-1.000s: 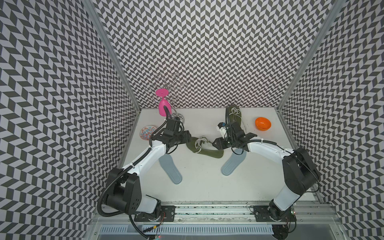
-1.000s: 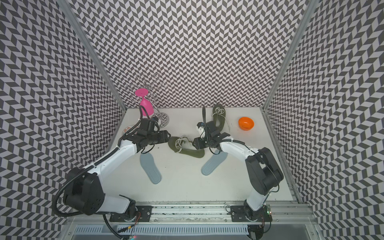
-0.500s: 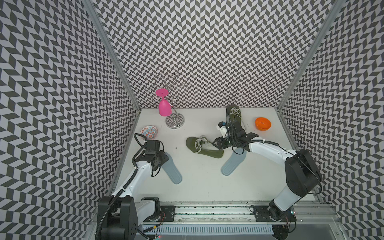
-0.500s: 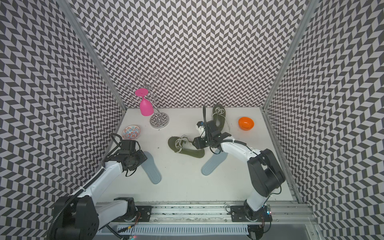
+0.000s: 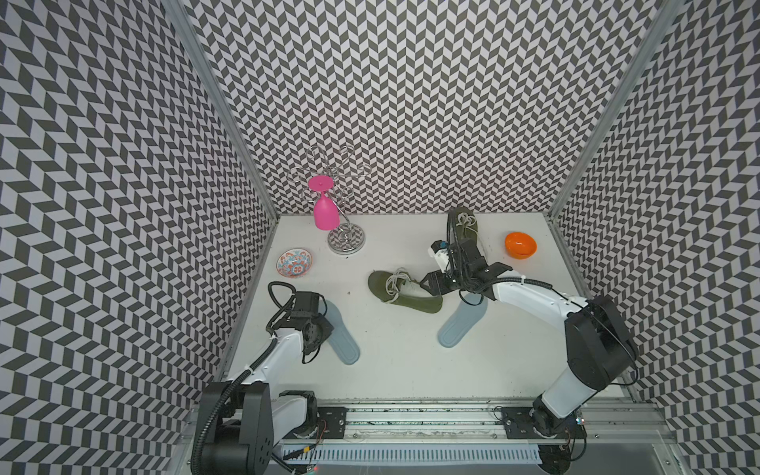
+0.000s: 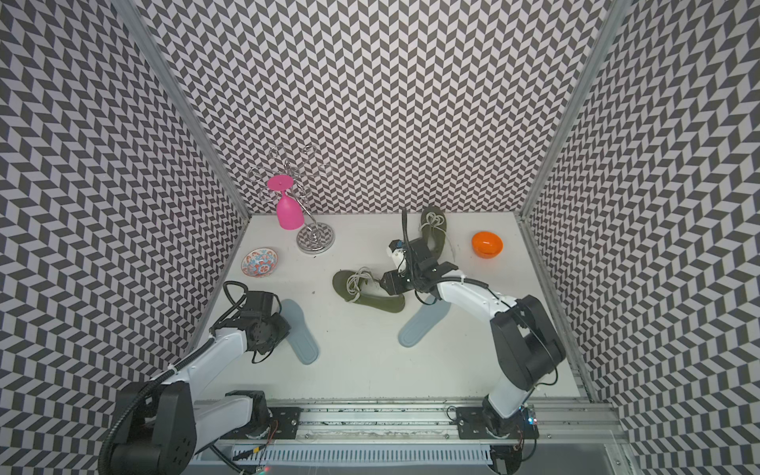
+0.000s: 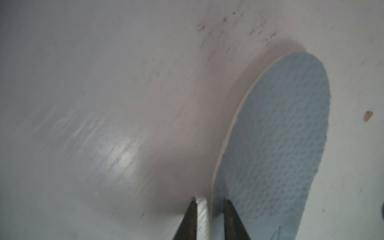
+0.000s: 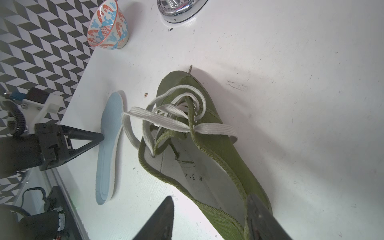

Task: Insert the insole into the shoe
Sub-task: Pick up the insole from the center of the board.

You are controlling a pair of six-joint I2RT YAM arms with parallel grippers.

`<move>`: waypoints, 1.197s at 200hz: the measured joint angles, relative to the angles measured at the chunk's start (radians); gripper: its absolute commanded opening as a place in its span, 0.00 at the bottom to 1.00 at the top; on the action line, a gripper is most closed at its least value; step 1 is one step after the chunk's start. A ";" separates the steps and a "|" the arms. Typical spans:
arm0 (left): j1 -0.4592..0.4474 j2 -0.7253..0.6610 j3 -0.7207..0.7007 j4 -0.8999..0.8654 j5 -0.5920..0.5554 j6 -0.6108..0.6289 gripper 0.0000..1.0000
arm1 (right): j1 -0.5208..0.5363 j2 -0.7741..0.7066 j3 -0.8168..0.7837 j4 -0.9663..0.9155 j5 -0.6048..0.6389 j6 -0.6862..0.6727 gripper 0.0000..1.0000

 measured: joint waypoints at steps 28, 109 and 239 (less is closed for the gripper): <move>0.000 -0.005 -0.010 0.026 0.002 -0.010 0.00 | 0.000 -0.001 0.008 -0.001 -0.009 0.000 0.57; -0.211 -0.095 0.266 0.002 -0.062 0.055 0.00 | 0.044 -0.009 0.017 0.029 -0.188 0.027 0.58; -0.584 0.075 0.533 0.118 -0.150 0.079 0.00 | 0.011 0.021 0.036 0.327 -0.391 0.329 0.47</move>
